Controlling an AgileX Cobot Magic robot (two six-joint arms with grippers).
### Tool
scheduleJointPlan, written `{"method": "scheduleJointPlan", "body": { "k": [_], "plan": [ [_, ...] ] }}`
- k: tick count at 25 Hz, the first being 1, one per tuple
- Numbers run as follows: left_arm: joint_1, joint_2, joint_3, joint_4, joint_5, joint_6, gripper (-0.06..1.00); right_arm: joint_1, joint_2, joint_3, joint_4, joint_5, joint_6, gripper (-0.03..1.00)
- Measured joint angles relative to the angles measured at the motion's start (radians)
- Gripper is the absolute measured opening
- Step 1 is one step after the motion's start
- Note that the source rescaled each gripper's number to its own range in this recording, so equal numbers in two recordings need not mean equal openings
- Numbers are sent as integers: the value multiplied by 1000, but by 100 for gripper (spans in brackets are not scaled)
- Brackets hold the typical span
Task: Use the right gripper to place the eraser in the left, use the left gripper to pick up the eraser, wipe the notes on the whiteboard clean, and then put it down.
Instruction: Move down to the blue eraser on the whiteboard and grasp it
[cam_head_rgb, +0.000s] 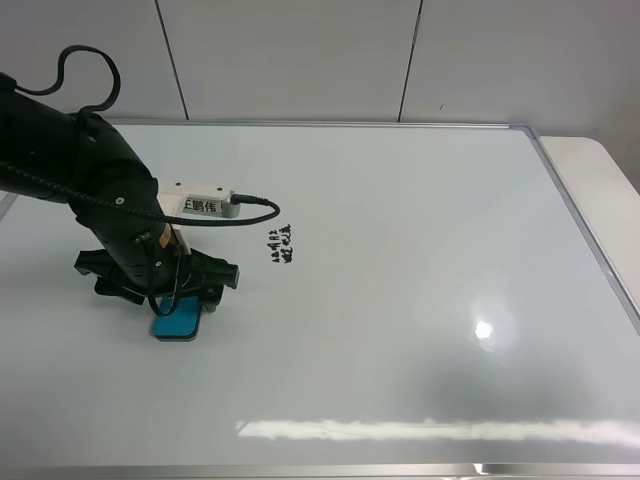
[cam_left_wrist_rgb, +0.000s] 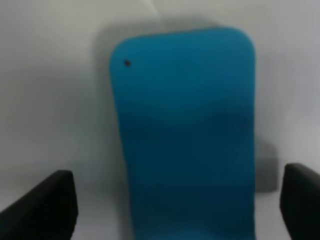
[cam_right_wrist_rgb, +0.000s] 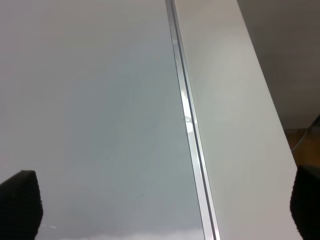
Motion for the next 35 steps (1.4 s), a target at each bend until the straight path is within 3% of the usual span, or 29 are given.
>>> {"method": "scheduleJointPlan", "body": {
  "k": [4, 13, 29, 31, 33, 35],
  "plan": [
    [15, 0, 0, -27, -27, 17, 62, 0, 0, 0, 0, 0, 0, 100],
    [105, -11, 0, -172, -33, 229, 62, 0, 0, 0, 0, 0, 0, 100],
    [119, -11, 1, -184, -33, 270, 59, 0, 0, 0, 0, 0, 0, 100],
    [119, -11, 10, -184, -37, 270, 53, 0, 0, 0, 0, 0, 0, 100],
    [119, -11, 23, -184, -44, 270, 40, 0, 0, 0, 0, 0, 0, 100],
    [119, -11, 37, -188, -59, 270, 11, 0, 0, 0, 0, 0, 0, 100]
  ]
}}
